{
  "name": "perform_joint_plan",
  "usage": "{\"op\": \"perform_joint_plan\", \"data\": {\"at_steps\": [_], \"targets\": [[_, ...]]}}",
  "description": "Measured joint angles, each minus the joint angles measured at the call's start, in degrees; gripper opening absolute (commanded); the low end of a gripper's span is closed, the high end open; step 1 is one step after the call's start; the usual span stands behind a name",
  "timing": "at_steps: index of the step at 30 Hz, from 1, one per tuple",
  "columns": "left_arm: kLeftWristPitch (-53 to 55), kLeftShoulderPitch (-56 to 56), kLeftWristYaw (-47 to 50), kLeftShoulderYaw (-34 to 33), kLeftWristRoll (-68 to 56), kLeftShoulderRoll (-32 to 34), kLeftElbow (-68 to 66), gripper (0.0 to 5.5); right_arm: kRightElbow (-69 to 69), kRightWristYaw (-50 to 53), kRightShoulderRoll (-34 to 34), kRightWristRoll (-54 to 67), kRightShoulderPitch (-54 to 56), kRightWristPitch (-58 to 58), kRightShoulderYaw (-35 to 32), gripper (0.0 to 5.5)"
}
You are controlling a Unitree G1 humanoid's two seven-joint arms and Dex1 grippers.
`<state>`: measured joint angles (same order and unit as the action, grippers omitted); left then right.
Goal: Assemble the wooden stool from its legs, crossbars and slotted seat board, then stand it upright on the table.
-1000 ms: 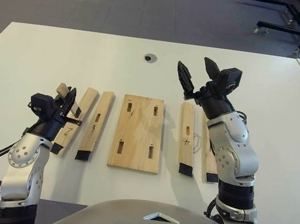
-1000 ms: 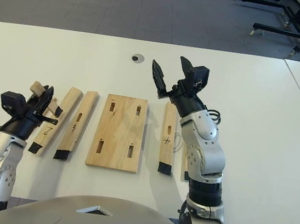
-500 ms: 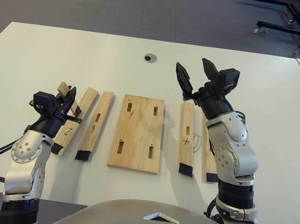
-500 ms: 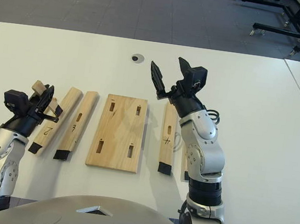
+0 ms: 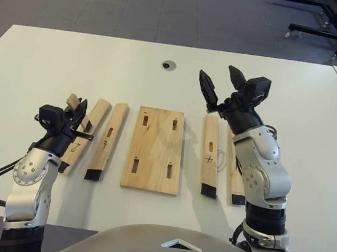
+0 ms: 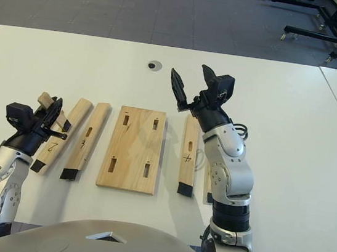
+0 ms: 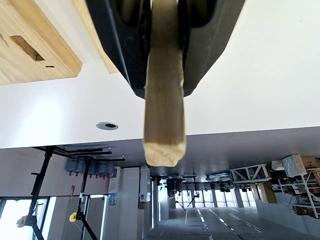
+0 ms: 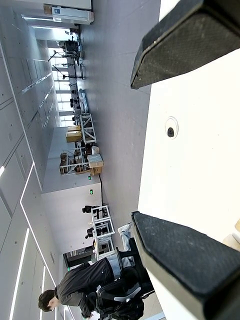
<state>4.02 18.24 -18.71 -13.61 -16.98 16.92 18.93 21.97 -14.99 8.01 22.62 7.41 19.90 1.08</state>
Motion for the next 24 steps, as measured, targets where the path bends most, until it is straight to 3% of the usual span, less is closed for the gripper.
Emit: {"op": "perform_joint_plan", "data": {"at_steps": [24], "targets": [[0.8,0.0,-1.1,1.5,0.0,0.0,0.9,0.39,0.1,-0.1,0.0,0.2,0.1,0.1,0.0,4.51]]}}
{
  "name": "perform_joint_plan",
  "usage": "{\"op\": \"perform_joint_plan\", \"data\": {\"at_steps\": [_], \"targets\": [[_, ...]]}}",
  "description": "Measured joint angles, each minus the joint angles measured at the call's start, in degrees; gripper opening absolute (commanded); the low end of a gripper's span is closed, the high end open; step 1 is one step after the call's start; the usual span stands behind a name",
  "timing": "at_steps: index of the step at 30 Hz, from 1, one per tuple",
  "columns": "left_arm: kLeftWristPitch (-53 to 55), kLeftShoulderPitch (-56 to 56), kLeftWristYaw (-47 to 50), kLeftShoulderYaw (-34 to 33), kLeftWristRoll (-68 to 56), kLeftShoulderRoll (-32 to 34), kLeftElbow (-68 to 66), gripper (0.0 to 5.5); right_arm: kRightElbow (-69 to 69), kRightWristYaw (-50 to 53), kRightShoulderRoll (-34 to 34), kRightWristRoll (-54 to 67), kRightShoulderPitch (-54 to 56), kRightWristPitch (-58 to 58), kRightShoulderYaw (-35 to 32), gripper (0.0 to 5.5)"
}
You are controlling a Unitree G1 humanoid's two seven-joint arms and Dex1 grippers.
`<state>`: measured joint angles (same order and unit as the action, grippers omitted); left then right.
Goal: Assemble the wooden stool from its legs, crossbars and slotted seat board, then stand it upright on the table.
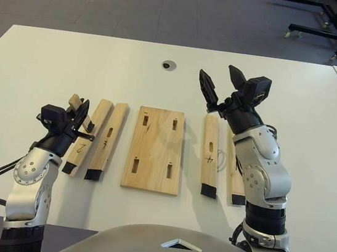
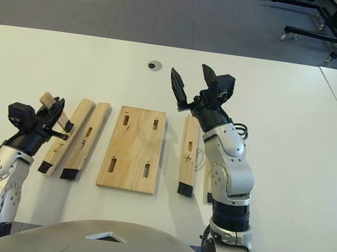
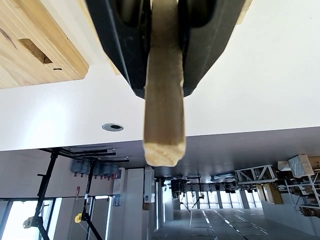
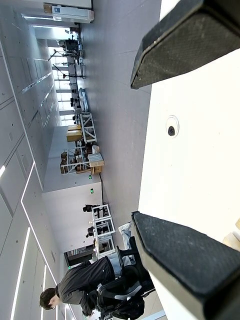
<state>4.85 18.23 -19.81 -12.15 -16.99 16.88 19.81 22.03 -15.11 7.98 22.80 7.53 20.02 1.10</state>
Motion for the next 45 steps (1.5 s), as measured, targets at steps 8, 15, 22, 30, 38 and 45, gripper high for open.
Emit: {"op": "perform_joint_plan", "data": {"at_steps": [8,15,22,30,38,45], "targets": [[4.1,-1.4,1.4,0.0,-1.5,-0.1,4.1,0.39,-0.1,0.0,0.0,0.0,0.0,0.0,0.1,4.51],[5.3,-1.4,1.8,0.0,-2.2,-0.1,4.7,0.39,-0.2,0.0,0.0,0.0,0.0,0.0,0.1,4.51],[5.3,-1.1,1.9,0.2,-1.7,-0.2,4.3,0.39,-0.7,-0.1,0.0,0.0,0.6,0.0,0.1,4.51],[4.9,-0.3,1.7,0.5,-0.8,-0.3,2.9,0.39,-0.8,-0.1,0.0,0.0,0.7,0.0,0.0,4.51],[3.7,-0.1,1.2,0.5,-0.3,-0.3,2.2,0.39,-0.7,-0.1,0.0,0.2,0.7,0.1,-0.1,4.51],[3.6,-0.4,1.9,0.4,-0.3,-0.6,1.8,0.39,-0.5,-0.1,0.0,0.3,0.7,0.7,0.0,4.51]]}}
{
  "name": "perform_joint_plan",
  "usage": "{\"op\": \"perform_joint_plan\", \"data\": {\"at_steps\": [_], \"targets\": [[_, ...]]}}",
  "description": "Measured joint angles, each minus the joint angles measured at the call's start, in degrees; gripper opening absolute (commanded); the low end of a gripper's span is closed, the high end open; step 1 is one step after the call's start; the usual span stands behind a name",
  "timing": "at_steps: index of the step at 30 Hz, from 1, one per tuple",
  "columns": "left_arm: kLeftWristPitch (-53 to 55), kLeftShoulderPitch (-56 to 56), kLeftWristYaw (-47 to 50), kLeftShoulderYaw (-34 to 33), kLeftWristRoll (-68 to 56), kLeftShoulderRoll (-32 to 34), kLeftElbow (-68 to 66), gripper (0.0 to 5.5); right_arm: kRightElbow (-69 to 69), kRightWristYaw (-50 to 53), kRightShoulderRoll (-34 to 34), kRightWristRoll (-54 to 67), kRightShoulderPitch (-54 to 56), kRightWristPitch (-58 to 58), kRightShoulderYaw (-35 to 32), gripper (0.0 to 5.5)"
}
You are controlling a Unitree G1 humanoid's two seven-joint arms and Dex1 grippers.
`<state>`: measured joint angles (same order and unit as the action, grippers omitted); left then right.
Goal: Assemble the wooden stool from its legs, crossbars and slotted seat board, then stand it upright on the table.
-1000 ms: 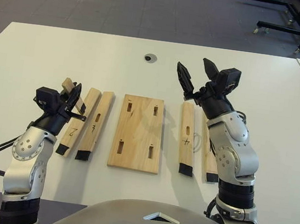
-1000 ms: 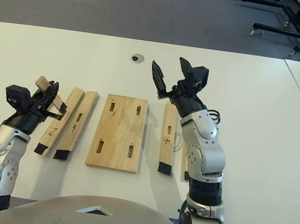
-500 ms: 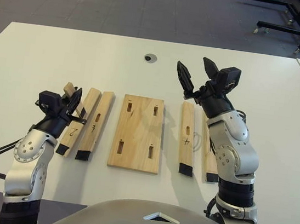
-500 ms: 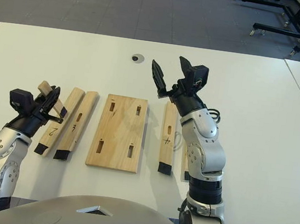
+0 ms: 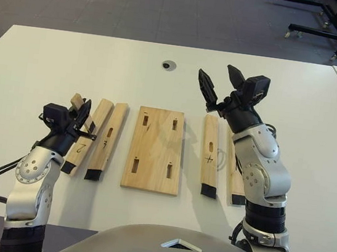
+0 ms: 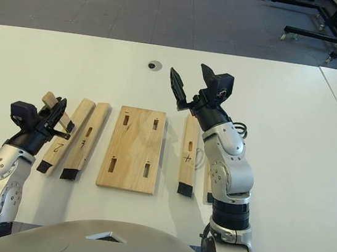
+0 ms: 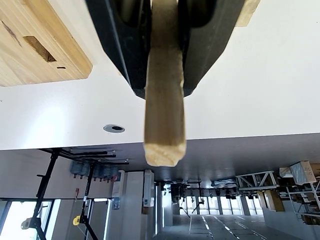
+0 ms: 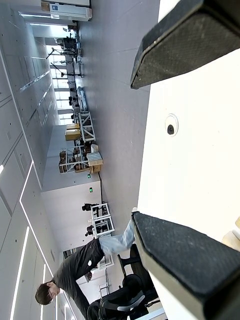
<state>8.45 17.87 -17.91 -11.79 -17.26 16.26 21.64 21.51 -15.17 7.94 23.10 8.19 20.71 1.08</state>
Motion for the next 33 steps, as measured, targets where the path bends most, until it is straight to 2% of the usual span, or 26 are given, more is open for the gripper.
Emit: {"op": "perform_joint_plan", "data": {"at_steps": [17,33], "targets": [[4.4,-1.0,1.7,-1.6,-3.0,-0.4,0.7,0.39,0.0,0.0,-0.8,0.1,0.0,0.1,0.1,4.51],[4.3,-0.9,1.8,-1.1,-4.2,-1.9,2.9,0.39,0.0,-0.3,-1.2,0.1,0.0,0.1,0.6,4.51]]}}
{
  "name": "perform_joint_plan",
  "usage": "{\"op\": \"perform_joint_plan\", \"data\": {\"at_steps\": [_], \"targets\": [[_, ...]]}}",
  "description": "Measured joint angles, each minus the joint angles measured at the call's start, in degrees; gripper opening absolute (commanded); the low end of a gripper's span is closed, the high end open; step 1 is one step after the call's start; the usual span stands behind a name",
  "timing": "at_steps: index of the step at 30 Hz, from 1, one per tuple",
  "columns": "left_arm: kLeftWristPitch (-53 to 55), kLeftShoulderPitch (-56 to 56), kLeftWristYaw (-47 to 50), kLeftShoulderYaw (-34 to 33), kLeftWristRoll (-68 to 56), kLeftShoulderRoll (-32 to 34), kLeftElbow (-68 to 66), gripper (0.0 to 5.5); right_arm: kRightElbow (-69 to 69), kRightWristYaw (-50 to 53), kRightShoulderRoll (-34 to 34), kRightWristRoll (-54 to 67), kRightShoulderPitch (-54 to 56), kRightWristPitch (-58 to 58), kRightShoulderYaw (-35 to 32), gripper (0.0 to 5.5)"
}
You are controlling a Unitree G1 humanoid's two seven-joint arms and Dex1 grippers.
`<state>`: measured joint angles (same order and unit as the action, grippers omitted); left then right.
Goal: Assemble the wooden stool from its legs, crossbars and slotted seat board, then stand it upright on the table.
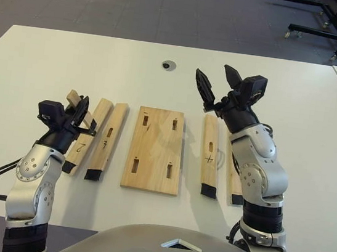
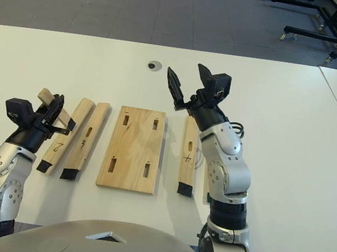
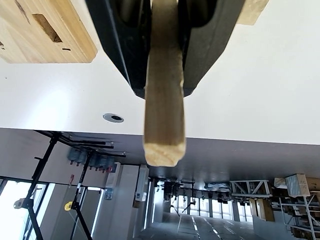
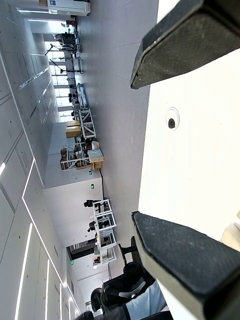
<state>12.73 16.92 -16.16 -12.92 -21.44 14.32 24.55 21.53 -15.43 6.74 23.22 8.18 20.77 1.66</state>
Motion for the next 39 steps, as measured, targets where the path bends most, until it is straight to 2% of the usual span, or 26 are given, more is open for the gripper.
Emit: {"op": "perform_joint_plan", "data": {"at_steps": [24,39], "targets": [[-2.9,0.9,-0.7,0.3,4.1,0.9,-2.3,0.39,0.9,0.0,-0.3,0.2,0.0,0.4,0.2,4.51],[-0.7,-0.4,-1.2,0.8,5.2,2.3,-4.0,0.39,1.4,0.3,-0.8,0.3,0.0,1.1,0.6,4.51]]}}
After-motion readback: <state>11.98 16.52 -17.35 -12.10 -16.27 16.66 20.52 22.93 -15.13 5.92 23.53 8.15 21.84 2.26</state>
